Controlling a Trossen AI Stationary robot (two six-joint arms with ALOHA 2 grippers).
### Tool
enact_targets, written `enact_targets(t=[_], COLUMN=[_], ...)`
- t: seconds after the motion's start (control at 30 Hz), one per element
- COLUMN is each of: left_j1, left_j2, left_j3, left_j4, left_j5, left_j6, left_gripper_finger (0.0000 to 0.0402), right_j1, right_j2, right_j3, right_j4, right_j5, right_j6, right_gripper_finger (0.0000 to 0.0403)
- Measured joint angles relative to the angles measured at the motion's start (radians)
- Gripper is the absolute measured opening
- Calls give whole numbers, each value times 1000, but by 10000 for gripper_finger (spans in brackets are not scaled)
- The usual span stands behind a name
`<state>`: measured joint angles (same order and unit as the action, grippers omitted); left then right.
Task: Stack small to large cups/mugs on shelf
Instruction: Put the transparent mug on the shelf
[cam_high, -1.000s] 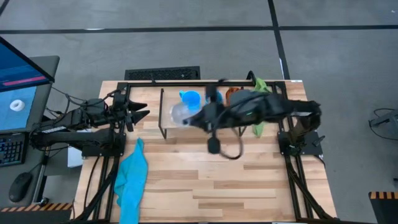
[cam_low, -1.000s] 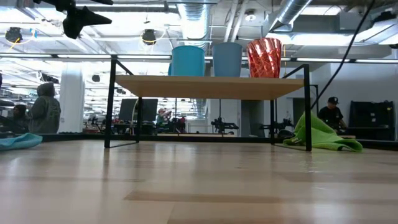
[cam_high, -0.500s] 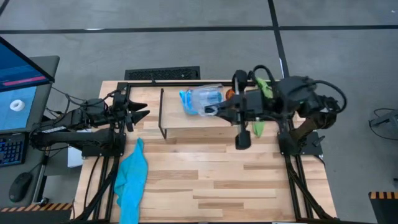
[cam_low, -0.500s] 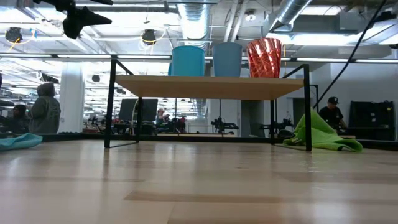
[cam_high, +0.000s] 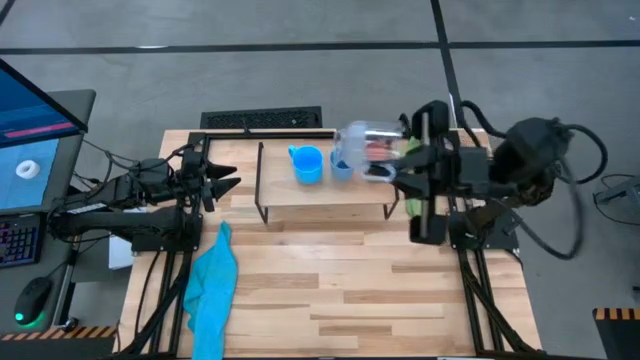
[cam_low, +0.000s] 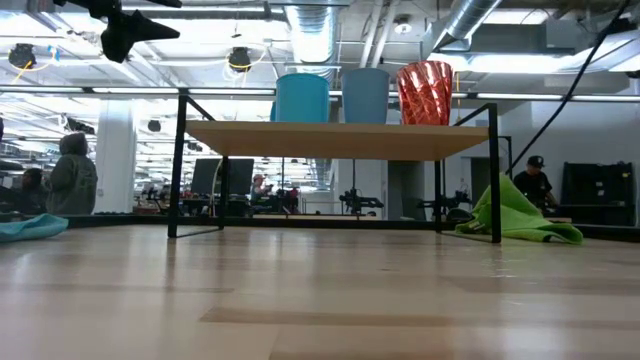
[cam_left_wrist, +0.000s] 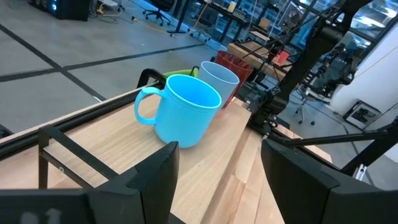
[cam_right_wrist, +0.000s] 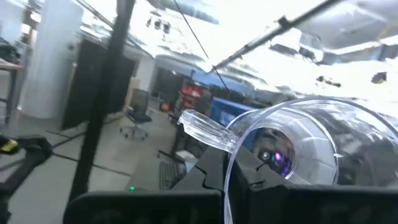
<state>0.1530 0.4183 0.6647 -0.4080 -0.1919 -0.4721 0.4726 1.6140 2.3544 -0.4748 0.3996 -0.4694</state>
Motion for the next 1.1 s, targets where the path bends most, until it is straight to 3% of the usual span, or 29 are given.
enact_targets(t=[0.47,0.8,1.1], left_j1=[0,0,0], left_j2=[0,0,0], left_j3=[0,0,0], left_j4=[2,2,2], left_j5=[-4,-4,-4], left_j6=[18,27,42], left_gripper_finger=[220,220,220], right_j1=[132,229,254], right_j2=[-21,-62,-63], right_j3=[0,0,0], right_j4=[6,5,-22], right_j5=[-15,-235,-281], right_j6=[-149,-170,-186], right_gripper_finger=[16,20,17])
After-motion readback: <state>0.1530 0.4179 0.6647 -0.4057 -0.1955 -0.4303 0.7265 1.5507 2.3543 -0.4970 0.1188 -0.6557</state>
